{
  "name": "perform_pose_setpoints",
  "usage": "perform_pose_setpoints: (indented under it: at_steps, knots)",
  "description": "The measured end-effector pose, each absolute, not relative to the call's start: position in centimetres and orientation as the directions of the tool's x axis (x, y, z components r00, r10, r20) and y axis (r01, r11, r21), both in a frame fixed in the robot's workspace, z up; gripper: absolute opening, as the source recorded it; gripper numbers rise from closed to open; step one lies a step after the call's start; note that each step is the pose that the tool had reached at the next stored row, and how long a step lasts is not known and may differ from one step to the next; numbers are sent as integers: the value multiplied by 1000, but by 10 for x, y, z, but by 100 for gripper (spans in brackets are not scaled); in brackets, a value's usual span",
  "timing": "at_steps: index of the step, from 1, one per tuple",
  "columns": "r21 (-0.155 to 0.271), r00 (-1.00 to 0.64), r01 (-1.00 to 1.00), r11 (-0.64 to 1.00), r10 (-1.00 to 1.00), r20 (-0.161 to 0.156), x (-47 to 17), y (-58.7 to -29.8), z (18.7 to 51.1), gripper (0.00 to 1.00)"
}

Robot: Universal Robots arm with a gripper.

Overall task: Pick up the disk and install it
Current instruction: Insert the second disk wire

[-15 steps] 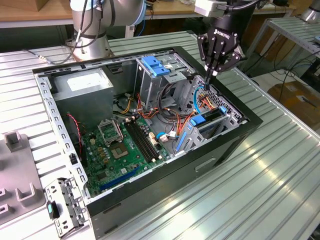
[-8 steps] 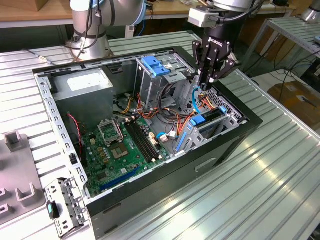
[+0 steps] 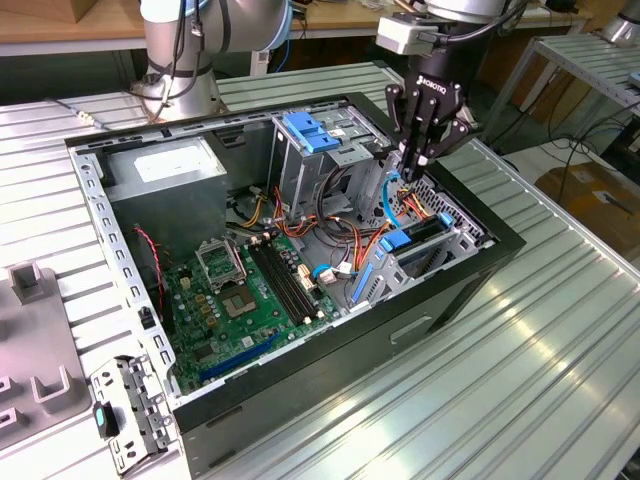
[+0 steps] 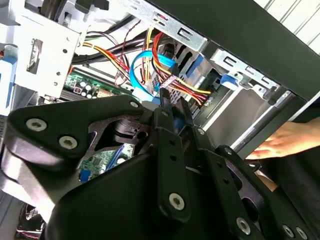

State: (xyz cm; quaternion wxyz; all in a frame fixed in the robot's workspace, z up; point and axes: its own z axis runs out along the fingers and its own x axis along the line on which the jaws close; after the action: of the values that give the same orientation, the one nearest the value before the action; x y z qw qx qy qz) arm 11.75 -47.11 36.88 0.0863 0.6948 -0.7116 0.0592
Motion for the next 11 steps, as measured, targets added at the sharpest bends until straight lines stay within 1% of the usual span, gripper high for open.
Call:
perform_pose_setpoints:
  at_steps: [2,5,6,7,8,9,10,11]
  knots:
    - [35,-20,-999,28,-977,211,118,-471,369,21]
    - [34,-20,-999,29,-967,255,118,-471,369,21]
    - [33,-20,-999,30,-958,285,118,-471,369,22]
    - [32,-20,-999,32,-947,321,118,-470,369,29]
    - [31,-20,-999,33,-937,349,118,-470,368,29]
    - [31,-20,-999,33,-934,358,118,-470,368,29]
    - [31,-20,-999,33,-933,360,118,-470,368,27]
    - [31,-20,-999,33,-933,360,118,-470,368,21]
